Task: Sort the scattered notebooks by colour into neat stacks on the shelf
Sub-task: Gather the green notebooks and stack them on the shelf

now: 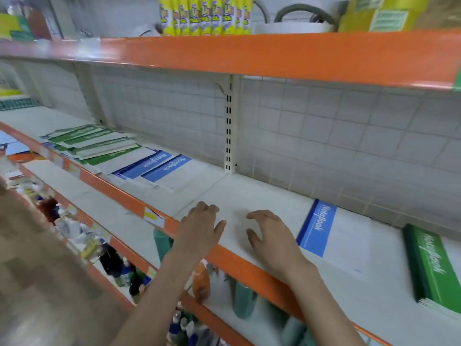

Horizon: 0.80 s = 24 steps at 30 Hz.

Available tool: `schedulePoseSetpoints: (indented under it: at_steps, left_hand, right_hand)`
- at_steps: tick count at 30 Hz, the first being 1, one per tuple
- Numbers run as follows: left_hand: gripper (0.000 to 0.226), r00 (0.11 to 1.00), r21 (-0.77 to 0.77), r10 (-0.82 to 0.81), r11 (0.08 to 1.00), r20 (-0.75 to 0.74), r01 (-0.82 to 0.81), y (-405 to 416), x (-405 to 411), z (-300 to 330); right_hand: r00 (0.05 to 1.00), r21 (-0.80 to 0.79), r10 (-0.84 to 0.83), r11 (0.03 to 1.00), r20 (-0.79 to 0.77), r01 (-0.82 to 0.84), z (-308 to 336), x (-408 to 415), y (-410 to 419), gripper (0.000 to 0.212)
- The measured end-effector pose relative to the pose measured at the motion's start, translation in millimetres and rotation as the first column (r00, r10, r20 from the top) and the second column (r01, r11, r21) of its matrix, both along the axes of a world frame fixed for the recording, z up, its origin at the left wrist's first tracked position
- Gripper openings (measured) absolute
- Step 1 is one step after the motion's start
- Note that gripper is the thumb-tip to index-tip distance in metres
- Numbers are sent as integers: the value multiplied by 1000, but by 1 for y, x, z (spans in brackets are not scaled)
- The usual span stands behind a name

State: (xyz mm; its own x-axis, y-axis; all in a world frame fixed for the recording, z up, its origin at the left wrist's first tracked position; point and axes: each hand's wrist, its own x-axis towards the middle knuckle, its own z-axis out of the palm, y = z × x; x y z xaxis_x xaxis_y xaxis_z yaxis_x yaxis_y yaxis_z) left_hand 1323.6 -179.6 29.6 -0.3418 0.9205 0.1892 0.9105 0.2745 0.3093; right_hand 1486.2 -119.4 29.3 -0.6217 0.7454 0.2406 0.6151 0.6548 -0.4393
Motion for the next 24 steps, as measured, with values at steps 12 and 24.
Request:
schedulePoseSetpoints:
  at_steps: [12, 24]
  left_hand:
    - [44, 974, -41, 225, 974, 29, -223, -107, -176, 0]
    - [41, 892, -53, 446, 895, 80, -443, -174, -287, -25]
  right_hand:
    - [965, -44, 262, 964, -13, -262, -5, -201, -59, 37]
    - [876, -86, 483, 872, -7, -482, -19, -345, -100, 40]
